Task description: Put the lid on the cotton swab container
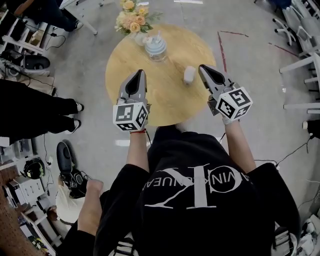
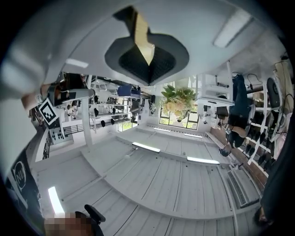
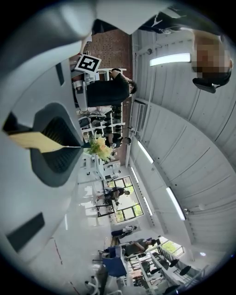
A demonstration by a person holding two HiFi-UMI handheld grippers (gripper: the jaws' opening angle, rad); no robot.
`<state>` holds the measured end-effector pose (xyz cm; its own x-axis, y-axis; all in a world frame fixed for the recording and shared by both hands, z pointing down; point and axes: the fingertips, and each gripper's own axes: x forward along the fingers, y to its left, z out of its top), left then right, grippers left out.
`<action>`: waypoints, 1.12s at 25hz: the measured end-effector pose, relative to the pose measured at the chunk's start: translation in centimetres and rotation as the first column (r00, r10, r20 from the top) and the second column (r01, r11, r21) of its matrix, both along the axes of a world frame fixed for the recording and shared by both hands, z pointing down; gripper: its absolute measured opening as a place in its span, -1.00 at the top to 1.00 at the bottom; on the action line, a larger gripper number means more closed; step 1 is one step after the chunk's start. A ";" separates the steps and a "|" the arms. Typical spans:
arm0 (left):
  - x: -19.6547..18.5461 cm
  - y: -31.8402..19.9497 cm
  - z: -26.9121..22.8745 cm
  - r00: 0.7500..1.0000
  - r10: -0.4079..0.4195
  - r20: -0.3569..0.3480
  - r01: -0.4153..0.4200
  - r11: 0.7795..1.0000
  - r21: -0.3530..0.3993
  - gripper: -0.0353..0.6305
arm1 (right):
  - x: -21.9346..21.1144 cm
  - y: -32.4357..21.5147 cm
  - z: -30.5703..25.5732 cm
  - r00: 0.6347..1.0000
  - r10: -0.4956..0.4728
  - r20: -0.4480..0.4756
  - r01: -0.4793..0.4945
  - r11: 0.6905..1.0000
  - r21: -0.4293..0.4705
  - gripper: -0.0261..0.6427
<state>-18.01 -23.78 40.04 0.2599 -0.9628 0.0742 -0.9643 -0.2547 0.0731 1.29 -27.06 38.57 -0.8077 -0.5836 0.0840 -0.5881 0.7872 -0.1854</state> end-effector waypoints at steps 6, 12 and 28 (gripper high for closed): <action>-0.9 0.5 -1.8 0.999 -0.030 0.014 0.029 0.999 0.039 0.86 | 0.5 -0.2 -1.3 0.999 0.027 0.020 -0.027 0.999 0.034 0.88; -2.0 1.0 -3.1 0.998 -0.069 0.012 0.068 0.995 0.066 0.86 | 0.6 -0.1 -2.5 0.999 0.025 0.037 -0.027 0.998 0.058 0.88; -4.7 1.3 -5.0 0.986 -0.160 0.038 0.155 0.981 0.113 0.86 | -0.3 -0.9 -4.6 0.998 -0.007 0.068 0.000 0.994 0.108 0.88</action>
